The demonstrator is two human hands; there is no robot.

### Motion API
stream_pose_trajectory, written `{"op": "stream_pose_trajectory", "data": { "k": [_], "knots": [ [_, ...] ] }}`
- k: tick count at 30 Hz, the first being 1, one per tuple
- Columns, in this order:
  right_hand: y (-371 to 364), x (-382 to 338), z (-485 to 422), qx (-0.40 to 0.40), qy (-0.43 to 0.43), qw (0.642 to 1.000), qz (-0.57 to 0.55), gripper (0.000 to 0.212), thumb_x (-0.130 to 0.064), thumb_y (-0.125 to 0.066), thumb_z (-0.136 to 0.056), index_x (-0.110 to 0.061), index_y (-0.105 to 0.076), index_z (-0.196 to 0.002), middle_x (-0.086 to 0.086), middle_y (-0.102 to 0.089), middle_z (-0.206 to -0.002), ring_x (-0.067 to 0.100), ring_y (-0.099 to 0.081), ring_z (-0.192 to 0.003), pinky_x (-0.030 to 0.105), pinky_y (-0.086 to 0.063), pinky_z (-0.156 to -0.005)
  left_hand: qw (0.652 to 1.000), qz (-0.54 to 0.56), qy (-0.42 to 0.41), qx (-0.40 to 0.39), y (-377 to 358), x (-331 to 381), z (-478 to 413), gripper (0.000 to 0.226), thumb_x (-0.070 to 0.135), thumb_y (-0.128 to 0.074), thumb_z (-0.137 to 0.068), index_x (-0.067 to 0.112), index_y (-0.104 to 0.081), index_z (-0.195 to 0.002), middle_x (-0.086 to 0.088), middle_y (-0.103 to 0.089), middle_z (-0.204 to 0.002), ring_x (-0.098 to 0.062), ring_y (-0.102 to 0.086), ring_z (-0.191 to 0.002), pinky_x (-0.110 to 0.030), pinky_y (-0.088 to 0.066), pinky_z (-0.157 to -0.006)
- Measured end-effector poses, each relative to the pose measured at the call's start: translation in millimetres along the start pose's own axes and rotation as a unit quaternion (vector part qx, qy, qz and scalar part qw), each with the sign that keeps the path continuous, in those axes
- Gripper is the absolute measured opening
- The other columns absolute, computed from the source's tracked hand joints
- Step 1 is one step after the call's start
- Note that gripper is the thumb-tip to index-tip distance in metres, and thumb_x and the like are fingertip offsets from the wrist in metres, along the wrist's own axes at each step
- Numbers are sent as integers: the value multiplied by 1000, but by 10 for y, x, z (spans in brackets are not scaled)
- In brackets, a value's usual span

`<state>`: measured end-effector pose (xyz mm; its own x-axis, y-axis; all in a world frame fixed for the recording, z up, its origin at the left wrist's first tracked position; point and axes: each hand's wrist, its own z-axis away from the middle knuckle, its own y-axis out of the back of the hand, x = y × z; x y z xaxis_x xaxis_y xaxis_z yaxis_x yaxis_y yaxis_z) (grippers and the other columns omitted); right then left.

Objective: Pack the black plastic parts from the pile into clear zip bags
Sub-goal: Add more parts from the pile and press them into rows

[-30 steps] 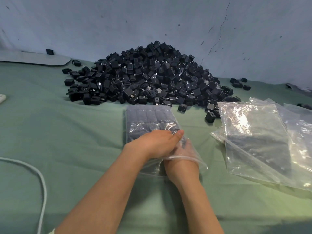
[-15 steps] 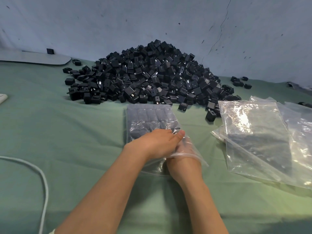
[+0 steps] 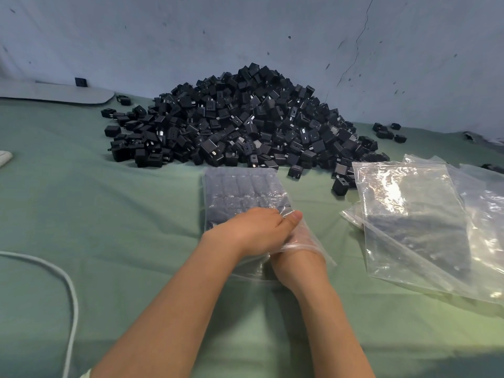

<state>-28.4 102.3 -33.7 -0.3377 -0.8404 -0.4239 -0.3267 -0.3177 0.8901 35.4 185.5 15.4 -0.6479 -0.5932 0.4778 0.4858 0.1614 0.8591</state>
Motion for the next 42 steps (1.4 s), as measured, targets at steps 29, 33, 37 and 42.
{"op": "stream_pose_trajectory", "data": {
  "k": [29,33,37,42],
  "knots": [
    [755,-55,-16,29,-8,986,-166,19,-16,-52,-91,-20,-70,-95,-2,-70,-87,13,-61,-73,29,-48,-67,954,191,-52,224,-16,-239,162,19,27,-48,-96,20,-66,-100,1,-65,-111,-12,-59,-103,-31,-43,-99],
    [425,-13,-319,-12,-49,994,-100,41,-16,-50,-94,-15,-50,-135,8,-56,-132,22,-55,-113,29,-41,-91,944,112,130,283,49,-570,196,62,23,-58,-89,14,-31,-144,-9,-13,-156,-27,-18,-142,-31,-19,-112],
    [274,18,-367,-44,-26,995,-88,36,-14,-53,-90,-12,-56,-126,9,-57,-129,26,-54,-111,30,-40,-86,953,139,176,203,-46,-688,219,79,24,-59,-89,10,-11,-150,-12,-15,-155,-27,-25,-140,-34,-24,-113],
    [218,46,-342,-28,-20,995,-98,30,-15,-54,-90,-12,-59,-119,6,-57,-122,22,-53,-106,26,-35,-82,944,125,152,264,-82,-684,202,55,19,-61,-88,13,-37,-137,-7,-46,-135,-25,-46,-122,-30,-36,-97]
  ]
}}
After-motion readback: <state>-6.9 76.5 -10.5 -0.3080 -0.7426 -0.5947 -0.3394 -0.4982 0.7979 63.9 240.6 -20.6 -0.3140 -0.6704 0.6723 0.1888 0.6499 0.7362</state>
